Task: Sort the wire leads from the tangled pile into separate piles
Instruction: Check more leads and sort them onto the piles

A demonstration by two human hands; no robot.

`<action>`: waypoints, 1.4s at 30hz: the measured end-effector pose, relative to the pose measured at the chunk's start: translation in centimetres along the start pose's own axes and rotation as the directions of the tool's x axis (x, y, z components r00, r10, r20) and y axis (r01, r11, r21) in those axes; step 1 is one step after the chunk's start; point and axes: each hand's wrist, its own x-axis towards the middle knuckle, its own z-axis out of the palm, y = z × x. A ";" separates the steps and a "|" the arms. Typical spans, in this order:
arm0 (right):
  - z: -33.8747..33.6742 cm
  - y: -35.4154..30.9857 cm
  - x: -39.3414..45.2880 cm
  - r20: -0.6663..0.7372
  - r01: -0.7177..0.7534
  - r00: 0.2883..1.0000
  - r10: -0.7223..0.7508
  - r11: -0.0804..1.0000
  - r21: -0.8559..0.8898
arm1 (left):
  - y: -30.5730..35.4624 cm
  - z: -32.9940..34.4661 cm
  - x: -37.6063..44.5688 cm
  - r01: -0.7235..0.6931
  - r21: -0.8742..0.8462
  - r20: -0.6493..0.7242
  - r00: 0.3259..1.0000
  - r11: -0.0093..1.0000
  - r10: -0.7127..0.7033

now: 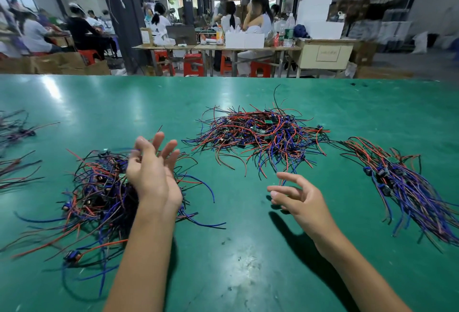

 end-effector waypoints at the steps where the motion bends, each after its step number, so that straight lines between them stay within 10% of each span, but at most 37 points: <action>1: 0.1 0.2 0.1 -0.001 0.008 1.000 -0.008 0.999 -0.050 | -0.3 0.2 -0.2 0.013 -0.005 -0.004 1.000 1.000 -0.013; 7: 2.3 0.3 1.8 -0.072 0.091 0.983 -0.166 0.797 -0.598 | -1.5 0.7 -1.1 0.099 0.061 0.065 0.993 0.993 -0.103; 19: 11.3 0.0 9.8 0.055 0.165 0.944 -0.326 0.318 -0.934 | -2.7 0.8 -2.0 0.538 0.209 0.129 0.812 0.817 -0.569; 25: 7.8 -0.6 6.3 -0.082 0.286 0.895 -0.439 0.705 -0.649 | -4.1 0.3 -1.8 0.621 0.259 0.072 0.752 0.740 -0.656; 35: 4.2 0.9 -3.1 0.274 0.597 0.776 -0.568 0.519 -0.612 | -6.1 0.5 -2.2 0.661 0.267 0.148 0.691 0.701 -0.708; 42: 2.9 0.7 -1.5 -0.060 0.444 0.840 -0.539 0.747 -0.495 | -5.8 0.4 -2.8 0.463 0.555 0.273 0.684 0.691 -0.677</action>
